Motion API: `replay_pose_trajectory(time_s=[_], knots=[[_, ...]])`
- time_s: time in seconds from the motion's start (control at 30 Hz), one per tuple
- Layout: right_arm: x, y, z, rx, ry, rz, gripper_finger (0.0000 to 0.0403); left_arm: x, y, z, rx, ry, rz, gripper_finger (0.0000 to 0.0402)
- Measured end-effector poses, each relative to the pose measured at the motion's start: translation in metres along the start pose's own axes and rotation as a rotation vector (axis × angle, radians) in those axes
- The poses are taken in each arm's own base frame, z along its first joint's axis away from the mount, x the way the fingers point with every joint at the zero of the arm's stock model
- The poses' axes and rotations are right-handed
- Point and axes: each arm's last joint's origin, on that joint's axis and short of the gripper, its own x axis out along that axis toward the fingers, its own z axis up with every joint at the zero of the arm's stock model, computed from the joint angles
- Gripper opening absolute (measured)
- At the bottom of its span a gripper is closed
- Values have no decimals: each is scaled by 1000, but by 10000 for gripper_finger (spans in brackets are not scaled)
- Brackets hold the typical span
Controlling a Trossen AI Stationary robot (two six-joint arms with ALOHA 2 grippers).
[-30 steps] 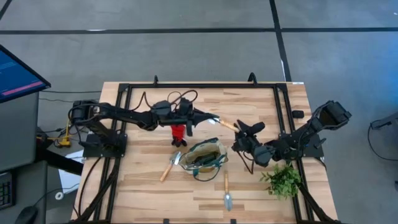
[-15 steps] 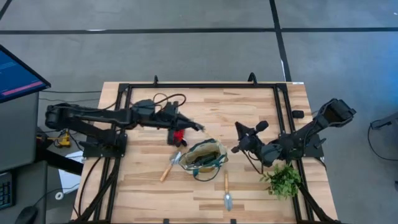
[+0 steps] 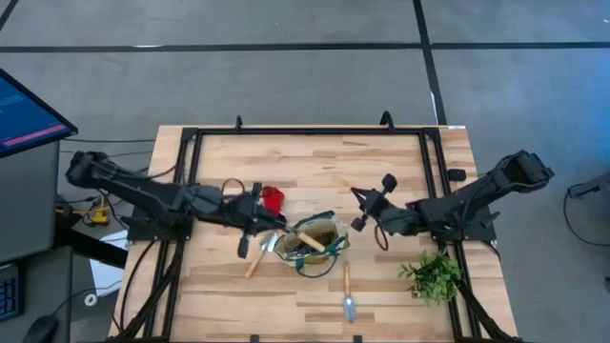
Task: Pick & Place Garden tools in Gardening bag
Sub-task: Put the top trowel into the gardening bag
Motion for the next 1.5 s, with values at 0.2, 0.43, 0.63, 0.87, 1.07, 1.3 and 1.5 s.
replay_pose_trajectory(time_s=[0.2,0.43,0.63,0.87,1.07,1.3,1.5], knots=[[6,-4,-7,63,68,26,0,13,-10,-16,-10,70,3,1],[10,-6,-8,71,91,59,0,32,-26,-20,7,116,32,1],[10,-7,-11,87,116,52,0,43,-44,-4,119,286,144,1],[8,-11,-24,118,212,18,0,48,-48,9,141,352,162,1],[7,-12,-28,116,242,8,0,52,-49,4,125,368,161,1],[7,-13,-29,110,246,7,0,70,-52,-19,107,454,151,1],[7,-13,-29,109,247,6,0,83,-52,-33,84,481,171,1]])
